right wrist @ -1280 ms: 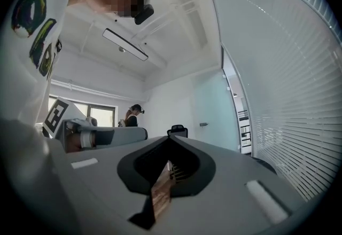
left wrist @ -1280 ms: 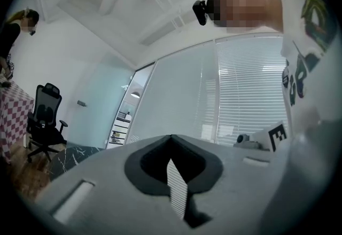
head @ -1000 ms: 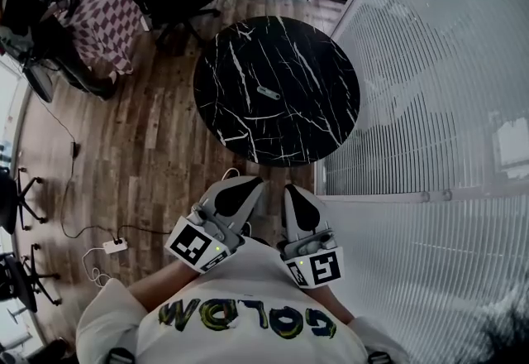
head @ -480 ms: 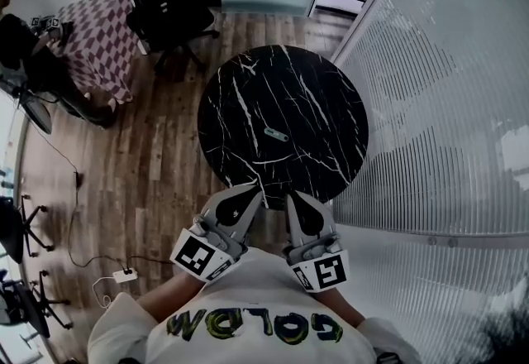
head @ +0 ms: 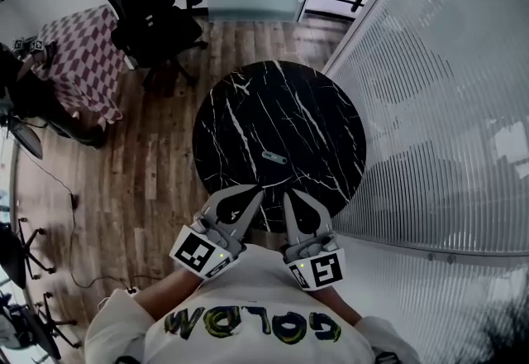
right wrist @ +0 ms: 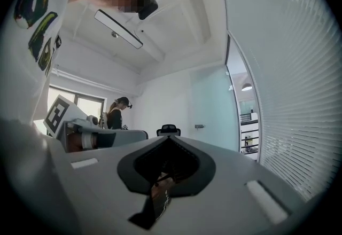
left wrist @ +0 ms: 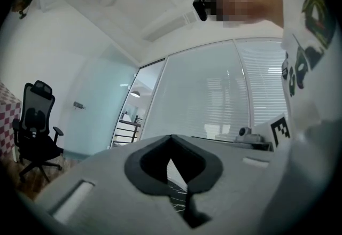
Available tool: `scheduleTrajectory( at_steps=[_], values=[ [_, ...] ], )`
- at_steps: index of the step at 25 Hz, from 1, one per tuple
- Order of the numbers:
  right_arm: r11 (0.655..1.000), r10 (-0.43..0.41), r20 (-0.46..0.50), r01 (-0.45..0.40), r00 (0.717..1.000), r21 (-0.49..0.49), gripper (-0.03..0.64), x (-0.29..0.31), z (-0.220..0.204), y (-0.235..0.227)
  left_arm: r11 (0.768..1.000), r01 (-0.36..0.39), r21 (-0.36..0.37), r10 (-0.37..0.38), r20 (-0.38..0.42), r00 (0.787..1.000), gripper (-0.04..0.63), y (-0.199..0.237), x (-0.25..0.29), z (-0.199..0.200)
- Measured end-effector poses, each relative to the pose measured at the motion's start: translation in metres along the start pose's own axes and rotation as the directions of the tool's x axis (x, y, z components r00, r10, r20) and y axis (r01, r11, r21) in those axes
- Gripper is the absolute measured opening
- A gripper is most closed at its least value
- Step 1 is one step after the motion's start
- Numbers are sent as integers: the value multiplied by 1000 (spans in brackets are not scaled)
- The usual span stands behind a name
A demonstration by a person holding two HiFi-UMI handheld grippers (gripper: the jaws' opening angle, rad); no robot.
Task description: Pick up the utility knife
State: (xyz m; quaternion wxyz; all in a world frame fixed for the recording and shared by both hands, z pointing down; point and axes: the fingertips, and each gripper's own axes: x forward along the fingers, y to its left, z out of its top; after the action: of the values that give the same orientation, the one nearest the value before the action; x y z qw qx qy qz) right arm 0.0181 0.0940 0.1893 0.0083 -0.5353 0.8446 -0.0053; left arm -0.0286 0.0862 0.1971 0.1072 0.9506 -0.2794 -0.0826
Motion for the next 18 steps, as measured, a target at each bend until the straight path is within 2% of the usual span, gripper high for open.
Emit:
scheduleTrajectory(
  at_steps=[4,11,18],
  values=[
    [1000,-22,-3,22,1000,3,2,13,-2,-8,1000,3,9,-3,-8,1000,3,22,11,5],
    [1000,-28,-25,29,999,3,2,17,-8,-28,1000,24,-13,-24,-28,999,3,21,31,-1],
    [999,-12,-52,10,999,-47,2,23,-10,-53,1000,-13,-21,12,-39,999,2,28,49,-5]
  ],
)
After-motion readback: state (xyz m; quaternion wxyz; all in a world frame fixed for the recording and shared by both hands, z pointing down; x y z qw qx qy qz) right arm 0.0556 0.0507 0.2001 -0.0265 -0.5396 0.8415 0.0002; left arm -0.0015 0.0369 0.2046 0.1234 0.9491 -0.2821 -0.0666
